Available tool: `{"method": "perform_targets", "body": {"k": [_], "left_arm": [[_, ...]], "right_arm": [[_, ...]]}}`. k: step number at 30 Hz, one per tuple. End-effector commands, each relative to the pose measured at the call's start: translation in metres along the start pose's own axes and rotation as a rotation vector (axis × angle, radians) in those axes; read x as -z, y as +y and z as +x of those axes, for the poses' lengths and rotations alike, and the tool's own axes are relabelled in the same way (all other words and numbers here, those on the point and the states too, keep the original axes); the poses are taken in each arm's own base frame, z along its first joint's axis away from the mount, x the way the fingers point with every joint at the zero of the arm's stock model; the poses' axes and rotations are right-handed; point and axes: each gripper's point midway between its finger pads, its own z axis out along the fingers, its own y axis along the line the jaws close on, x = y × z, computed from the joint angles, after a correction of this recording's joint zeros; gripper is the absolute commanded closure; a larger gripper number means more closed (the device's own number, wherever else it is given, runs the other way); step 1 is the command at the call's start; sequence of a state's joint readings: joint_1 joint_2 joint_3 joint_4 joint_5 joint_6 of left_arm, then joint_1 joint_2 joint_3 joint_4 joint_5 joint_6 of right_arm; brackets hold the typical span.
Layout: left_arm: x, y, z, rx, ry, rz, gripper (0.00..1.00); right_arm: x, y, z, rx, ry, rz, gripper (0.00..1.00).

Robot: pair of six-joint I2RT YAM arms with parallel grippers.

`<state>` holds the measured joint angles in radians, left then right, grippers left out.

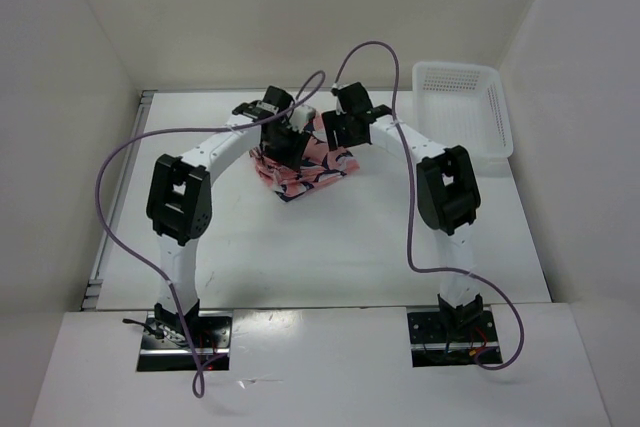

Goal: Fold and stack the shorts
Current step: Fold the shorts

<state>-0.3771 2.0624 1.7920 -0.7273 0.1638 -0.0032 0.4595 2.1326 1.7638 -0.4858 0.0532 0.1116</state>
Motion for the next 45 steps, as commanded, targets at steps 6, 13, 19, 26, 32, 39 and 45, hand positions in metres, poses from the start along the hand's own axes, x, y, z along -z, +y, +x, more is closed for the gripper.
{"method": "perform_targets", "body": {"k": [6, 13, 19, 26, 32, 39, 45], "left_arm": [[-0.021, 0.008, 0.042, 0.017, 0.089, -0.020, 0.44], [-0.025, 0.008, 0.073, 0.018, 0.158, -0.043, 0.69], [-0.024, 0.015, 0.089, 0.016, 0.174, -0.091, 0.80], [-0.015, 0.034, 0.097, 0.058, 0.175, -0.119, 0.86], [-0.002, 0.023, 0.103, 0.063, 0.186, -0.076, 0.87], [0.037, 0.014, 0.072, 0.052, 0.112, -0.065, 0.72], [0.057, 0.007, 0.042, 0.043, 0.051, -0.035, 0.55]], "right_arm": [[-0.028, 0.005, 0.039, -0.038, 0.102, -0.102, 0.23], [-0.032, 0.012, 0.089, -0.037, 0.220, -0.163, 0.50], [-0.009, 0.017, 0.099, -0.011, 0.235, -0.213, 0.91], [0.044, 0.028, 0.128, -0.034, 0.271, -0.305, 0.90], [0.064, 0.027, 0.132, -0.011, 0.253, -0.319, 0.42], [0.073, 0.023, 0.078, 0.120, 0.111, -0.306, 0.25], [0.103, 0.018, 0.002, 0.166, -0.095, -0.241, 0.11]]}}
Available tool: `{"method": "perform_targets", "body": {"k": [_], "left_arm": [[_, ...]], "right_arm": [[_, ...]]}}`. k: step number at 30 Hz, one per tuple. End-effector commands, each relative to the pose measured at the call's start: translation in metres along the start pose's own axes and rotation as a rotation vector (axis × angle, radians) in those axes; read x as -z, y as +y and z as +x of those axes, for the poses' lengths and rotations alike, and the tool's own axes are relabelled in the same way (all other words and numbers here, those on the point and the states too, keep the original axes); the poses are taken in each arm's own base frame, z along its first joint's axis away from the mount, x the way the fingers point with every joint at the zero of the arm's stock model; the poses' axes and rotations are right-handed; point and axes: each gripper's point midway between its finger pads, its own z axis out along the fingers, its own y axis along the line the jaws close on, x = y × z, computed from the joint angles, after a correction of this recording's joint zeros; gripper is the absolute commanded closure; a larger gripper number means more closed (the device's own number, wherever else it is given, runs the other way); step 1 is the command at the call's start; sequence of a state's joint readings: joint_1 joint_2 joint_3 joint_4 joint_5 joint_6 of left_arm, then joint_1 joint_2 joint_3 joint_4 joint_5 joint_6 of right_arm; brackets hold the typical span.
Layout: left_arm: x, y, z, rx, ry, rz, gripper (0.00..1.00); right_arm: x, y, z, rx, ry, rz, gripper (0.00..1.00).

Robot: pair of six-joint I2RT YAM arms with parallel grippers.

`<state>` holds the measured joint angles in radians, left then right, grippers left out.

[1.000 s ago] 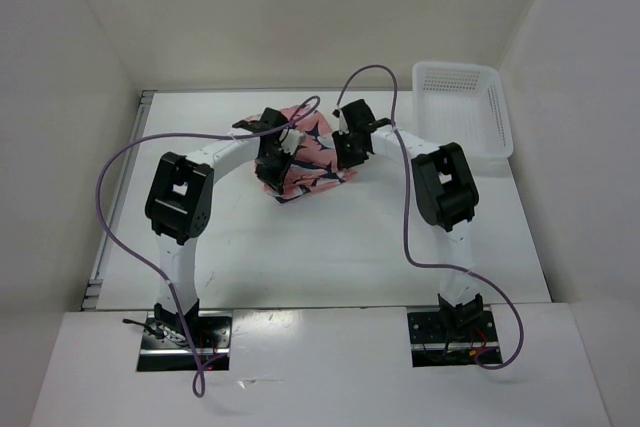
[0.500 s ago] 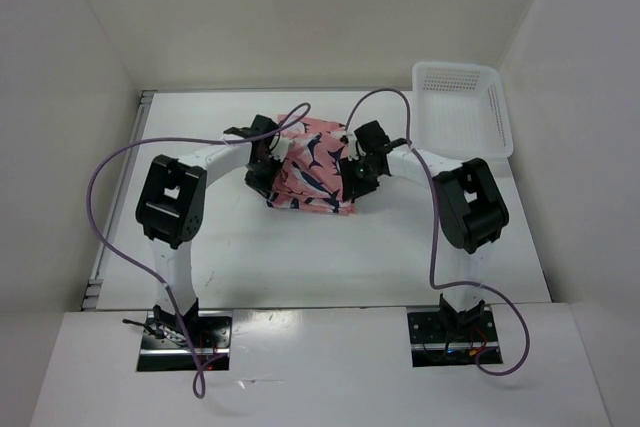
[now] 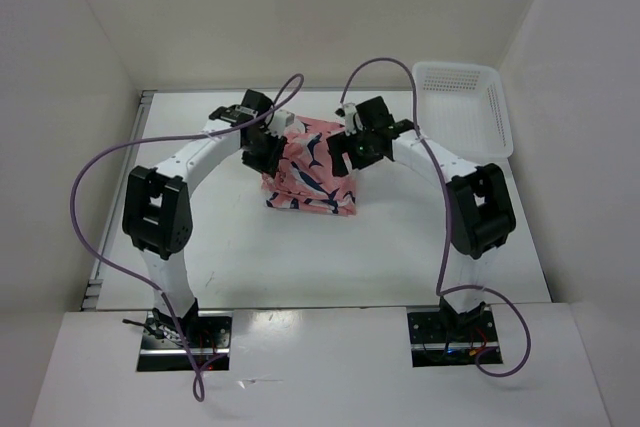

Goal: Fold and stack the shorts
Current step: Fold the shorts

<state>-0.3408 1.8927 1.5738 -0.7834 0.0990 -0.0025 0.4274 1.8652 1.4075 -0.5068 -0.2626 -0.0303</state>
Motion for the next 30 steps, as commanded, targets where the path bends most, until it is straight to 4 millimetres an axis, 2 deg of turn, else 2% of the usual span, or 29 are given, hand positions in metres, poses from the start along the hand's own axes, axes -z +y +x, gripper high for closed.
{"method": "perform_targets", "body": {"k": [1, 2, 3, 4, 6, 7, 8, 9, 10, 11, 12, 14, 15, 16, 17, 18, 19, 20, 22, 24, 26, 30], "left_arm": [[0.028, -0.008, -0.019, -0.007, -0.061, 0.039, 0.52], [0.030, -0.004, -0.022, 0.000, -0.071, 0.034, 0.49], [0.033, -0.002, -0.026, -0.002, -0.083, 0.022, 0.43], [0.034, 0.008, -0.026, 0.017, -0.084, 0.001, 0.41], [0.040, 0.024, -0.038, 0.037, -0.133, -0.028, 0.41], [0.042, 0.033, -0.038, 0.055, -0.135, -0.037, 0.41], [0.048, 0.057, -0.042, 0.096, -0.163, -0.074, 0.41], [0.054, 0.071, -0.043, 0.122, -0.183, -0.092, 0.41], [0.062, 0.086, -0.044, 0.149, -0.208, -0.113, 0.41], [0.066, 0.101, -0.037, 0.183, -0.207, -0.131, 0.41], [0.075, 0.133, -0.026, 0.250, -0.221, -0.171, 0.41], [0.087, 0.163, -0.001, 0.329, -0.213, -0.219, 0.41], [0.097, 0.192, 0.016, 0.400, -0.224, -0.261, 0.41], [0.101, 0.202, 0.027, 0.430, -0.226, -0.278, 0.41], [0.115, 0.211, 0.033, 0.451, -0.264, -0.307, 0.41], [0.113, 0.223, 0.058, 0.501, -0.236, -0.338, 0.41], [0.122, 0.229, 0.066, 0.512, -0.243, -0.391, 0.41], [0.122, 0.232, 0.069, 0.513, -0.246, -0.416, 0.41], [0.115, 0.227, 0.082, 0.521, -0.215, -0.418, 0.41], [0.114, 0.222, 0.082, 0.522, -0.233, -0.380, 0.41], [0.115, 0.217, 0.086, 0.534, -0.250, -0.340, 0.40], [0.117, 0.229, 0.104, 0.600, -0.254, -0.319, 0.40]], "right_arm": [[0.056, 0.002, -0.078, 0.095, -0.242, 0.079, 0.09], [0.070, 0.002, -0.097, 0.106, -0.306, 0.100, 0.05], [0.079, -0.004, -0.106, 0.104, -0.339, 0.149, 0.01], [0.089, -0.006, -0.120, 0.109, -0.390, 0.175, 0.01], [0.110, -0.015, -0.134, 0.101, -0.451, 0.250, 0.01], [0.116, -0.017, -0.136, 0.124, -0.460, 0.275, 0.01], [0.124, -0.023, -0.141, 0.128, -0.482, 0.298, 0.01], [0.139, -0.025, -0.147, 0.124, -0.519, 0.314, 0.01], [0.144, -0.030, -0.145, 0.129, -0.521, 0.326, 0.01], [0.150, -0.035, -0.143, 0.120, -0.526, 0.337, 0.01], [0.168, -0.049, -0.142, 0.097, -0.545, 0.362, 0.01], [0.188, -0.070, -0.139, 0.055, -0.562, 0.403, 0.01], [0.212, -0.092, -0.138, 0.021, -0.594, 0.446, 0.01], [0.224, -0.102, -0.137, 0.008, -0.613, 0.455, 0.01], [0.236, -0.113, -0.135, -0.016, -0.630, 0.465, 0.01], [0.253, -0.136, -0.129, -0.051, -0.646, 0.501, 0.01], [0.260, -0.144, -0.126, -0.052, -0.643, 0.506, 0.01], [0.262, -0.151, -0.120, -0.060, -0.627, 0.523, 0.01], [0.268, -0.168, -0.103, -0.109, -0.579, 0.568, 0.01], [0.269, -0.178, -0.086, -0.145, -0.532, 0.576, 0.01], [0.272, -0.175, -0.077, -0.148, -0.515, 0.543, 0.01], [0.284, -0.176, -0.056, -0.165, -0.450, 0.546, 0.01]]}}
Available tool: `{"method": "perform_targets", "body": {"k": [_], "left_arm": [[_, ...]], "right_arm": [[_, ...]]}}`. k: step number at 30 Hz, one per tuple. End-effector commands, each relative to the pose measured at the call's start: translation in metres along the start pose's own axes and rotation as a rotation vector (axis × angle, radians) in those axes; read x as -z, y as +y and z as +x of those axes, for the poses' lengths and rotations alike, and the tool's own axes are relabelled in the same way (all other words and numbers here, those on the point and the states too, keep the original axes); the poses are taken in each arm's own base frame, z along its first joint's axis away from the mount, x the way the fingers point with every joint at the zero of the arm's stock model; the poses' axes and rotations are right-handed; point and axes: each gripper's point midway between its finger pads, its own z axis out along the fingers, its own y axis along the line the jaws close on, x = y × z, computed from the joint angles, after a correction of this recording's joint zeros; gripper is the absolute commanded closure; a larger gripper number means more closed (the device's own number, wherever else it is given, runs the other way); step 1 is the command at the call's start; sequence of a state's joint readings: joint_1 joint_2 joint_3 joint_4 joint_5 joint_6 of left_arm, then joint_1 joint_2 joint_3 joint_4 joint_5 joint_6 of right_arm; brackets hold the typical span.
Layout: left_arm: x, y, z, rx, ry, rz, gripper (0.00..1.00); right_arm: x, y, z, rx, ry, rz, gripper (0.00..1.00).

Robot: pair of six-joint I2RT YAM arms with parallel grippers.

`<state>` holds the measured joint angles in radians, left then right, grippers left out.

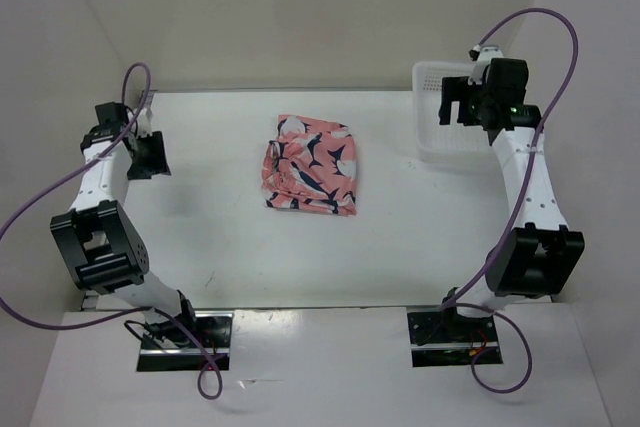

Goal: Fold and stack the shorts
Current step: Fold the shorts

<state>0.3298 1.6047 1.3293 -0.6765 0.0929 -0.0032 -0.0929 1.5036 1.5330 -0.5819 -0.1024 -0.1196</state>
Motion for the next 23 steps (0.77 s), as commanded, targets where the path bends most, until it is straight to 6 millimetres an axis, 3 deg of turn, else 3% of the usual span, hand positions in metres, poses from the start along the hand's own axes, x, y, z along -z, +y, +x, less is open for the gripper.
{"method": "perform_targets", "body": {"k": [1, 4, 11, 23], "left_arm": [[0.009, 0.017, -0.005, 0.056, -0.051, 0.024, 0.40], [0.012, 0.020, -0.006, 0.065, -0.062, 0.025, 0.39], [0.011, 0.016, -0.003, 0.066, -0.055, 0.046, 0.38], [0.011, 0.015, 0.005, 0.068, -0.045, 0.048, 0.37]], "right_arm": [[0.037, -0.005, -0.007, 0.024, 0.000, -0.007, 0.01], [0.048, -0.016, 0.008, -0.001, 0.034, 0.074, 0.01], [0.068, -0.010, 0.014, -0.033, 0.039, 0.098, 0.01], [0.068, -0.020, 0.025, -0.058, 0.045, 0.183, 0.01]]}}
